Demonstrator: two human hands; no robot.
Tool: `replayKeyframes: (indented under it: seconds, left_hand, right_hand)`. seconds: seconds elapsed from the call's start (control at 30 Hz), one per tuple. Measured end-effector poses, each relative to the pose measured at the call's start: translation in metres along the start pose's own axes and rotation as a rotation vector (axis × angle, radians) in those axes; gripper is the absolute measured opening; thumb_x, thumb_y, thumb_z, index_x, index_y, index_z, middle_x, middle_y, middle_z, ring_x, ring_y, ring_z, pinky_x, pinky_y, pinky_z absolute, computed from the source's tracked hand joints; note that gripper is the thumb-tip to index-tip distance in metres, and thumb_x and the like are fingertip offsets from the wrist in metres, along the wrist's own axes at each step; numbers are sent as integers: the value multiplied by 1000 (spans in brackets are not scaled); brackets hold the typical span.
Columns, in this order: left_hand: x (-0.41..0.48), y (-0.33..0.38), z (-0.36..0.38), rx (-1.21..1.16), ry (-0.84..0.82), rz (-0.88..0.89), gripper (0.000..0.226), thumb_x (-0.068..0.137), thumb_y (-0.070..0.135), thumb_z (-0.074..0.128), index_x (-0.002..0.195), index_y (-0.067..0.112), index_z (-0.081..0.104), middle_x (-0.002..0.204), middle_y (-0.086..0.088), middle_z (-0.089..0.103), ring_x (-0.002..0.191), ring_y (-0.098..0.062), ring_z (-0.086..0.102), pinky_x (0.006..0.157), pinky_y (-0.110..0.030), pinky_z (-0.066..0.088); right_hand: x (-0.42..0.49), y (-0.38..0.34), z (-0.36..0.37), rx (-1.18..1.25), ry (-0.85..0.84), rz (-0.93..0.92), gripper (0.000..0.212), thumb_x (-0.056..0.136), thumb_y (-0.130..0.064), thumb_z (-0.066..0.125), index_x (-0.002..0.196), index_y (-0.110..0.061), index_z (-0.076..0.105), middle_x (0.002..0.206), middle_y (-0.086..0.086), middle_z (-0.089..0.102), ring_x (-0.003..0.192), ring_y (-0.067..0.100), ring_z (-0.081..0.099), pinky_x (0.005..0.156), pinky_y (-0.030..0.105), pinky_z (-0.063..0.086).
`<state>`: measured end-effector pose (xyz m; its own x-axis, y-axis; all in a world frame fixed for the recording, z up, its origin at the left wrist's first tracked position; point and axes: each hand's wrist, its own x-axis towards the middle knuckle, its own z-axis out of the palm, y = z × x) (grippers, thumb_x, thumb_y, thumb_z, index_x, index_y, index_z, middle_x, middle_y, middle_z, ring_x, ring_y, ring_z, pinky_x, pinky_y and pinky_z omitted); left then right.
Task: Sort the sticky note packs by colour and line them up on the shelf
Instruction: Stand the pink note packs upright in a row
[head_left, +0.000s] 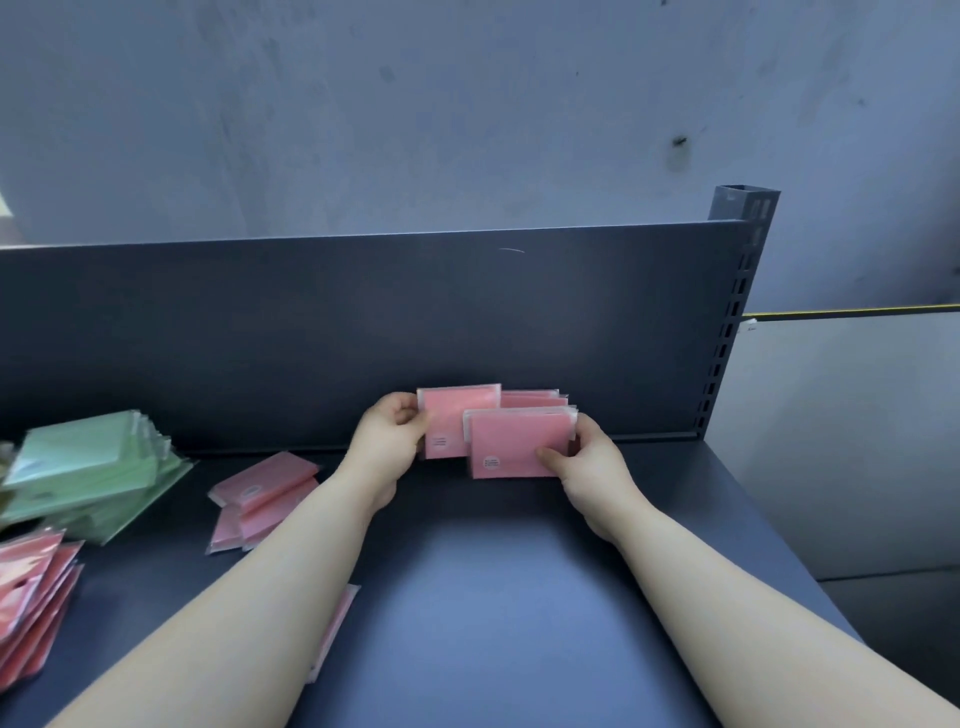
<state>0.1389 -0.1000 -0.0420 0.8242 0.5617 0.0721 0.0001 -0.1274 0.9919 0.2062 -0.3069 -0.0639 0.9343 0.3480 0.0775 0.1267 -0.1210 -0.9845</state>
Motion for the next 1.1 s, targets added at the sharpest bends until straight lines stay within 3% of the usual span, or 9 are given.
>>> replayKeyframes:
  seconds: [0.1, 0.17, 0.3, 0.4, 0.53, 0.7, 0.8, 0.93, 1.1]
  left_hand:
    - [-3, -1, -4, -231, 274, 18, 15, 96, 5, 47, 94, 16, 57, 100, -9, 65, 93, -26, 61, 86, -39, 49]
    - [-6, 5, 0, -469, 406, -99, 20, 97, 5, 41, 90, 18, 54, 89, -4, 61, 82, -21, 58, 82, -36, 48]
    - [-18, 13, 16, -685, 319, -334, 19, 101, 10, 38, 100, 11, 57, 90, -4, 65, 78, -18, 62, 77, -34, 52]
    - [-21, 14, 27, -667, 237, -374, 23, 102, 13, 37, 92, 11, 57, 93, -6, 66, 81, -21, 64, 84, -38, 52]
    - [-22, 13, 40, -618, 196, -389, 26, 103, 13, 36, 90, 10, 58, 90, -6, 66, 76, -21, 62, 79, -37, 51]
    - [-25, 7, 53, -469, 107, -358, 30, 102, 18, 37, 117, 4, 59, 108, -11, 67, 89, -25, 63, 90, -38, 48]
    - [-25, 5, 49, -389, 126, -296, 28, 101, 18, 36, 121, 8, 54, 100, -5, 65, 88, -22, 61, 89, -35, 48]
    - [-34, 4, 48, -266, 112, -187, 20, 104, 26, 34, 111, 17, 50, 95, 0, 61, 83, -15, 58, 72, -27, 47]
    - [-44, 0, 56, -125, 41, -45, 21, 103, 37, 34, 95, 27, 50, 101, -5, 60, 86, -17, 54, 82, -32, 46]
  right_hand:
    - [0, -1, 4, -87, 67, -34, 32, 86, -6, 60, 108, -27, 50, 96, -7, 64, 93, 17, 62, 78, 26, 48]
    - [-1, -3, 8, -131, 106, -51, 40, 87, -5, 59, 119, -25, 43, 95, -9, 60, 91, 17, 59, 73, 25, 43]
    - [-4, -6, 12, -186, 127, -40, 67, 89, -7, 59, 146, -18, 26, 112, -4, 58, 101, 17, 56, 84, 23, 39]
    - [-5, -6, 13, -233, 128, -27, 60, 89, -8, 60, 143, -13, 34, 118, 1, 60, 108, 21, 57, 84, 22, 39]
    - [-8, -7, 12, -279, 112, -51, 42, 88, -6, 56, 128, -15, 47, 97, -3, 59, 89, 18, 56, 74, 23, 38]
    - [-7, -8, 13, -272, 122, -60, 46, 89, -6, 54, 132, -17, 42, 99, -3, 59, 88, 18, 55, 73, 25, 39]
    - [-6, -7, 13, -294, 130, -57, 51, 90, -7, 54, 137, -15, 38, 103, -1, 59, 91, 18, 55, 76, 24, 39]
    - [-8, -5, 11, -199, 151, -67, 52, 92, -7, 48, 141, -20, 36, 114, -6, 58, 100, 14, 55, 77, 19, 41]
    - [-18, 0, 13, -282, 290, -296, 43, 88, -12, 56, 130, -14, 48, 125, 4, 45, 118, 17, 43, 96, 21, 33]
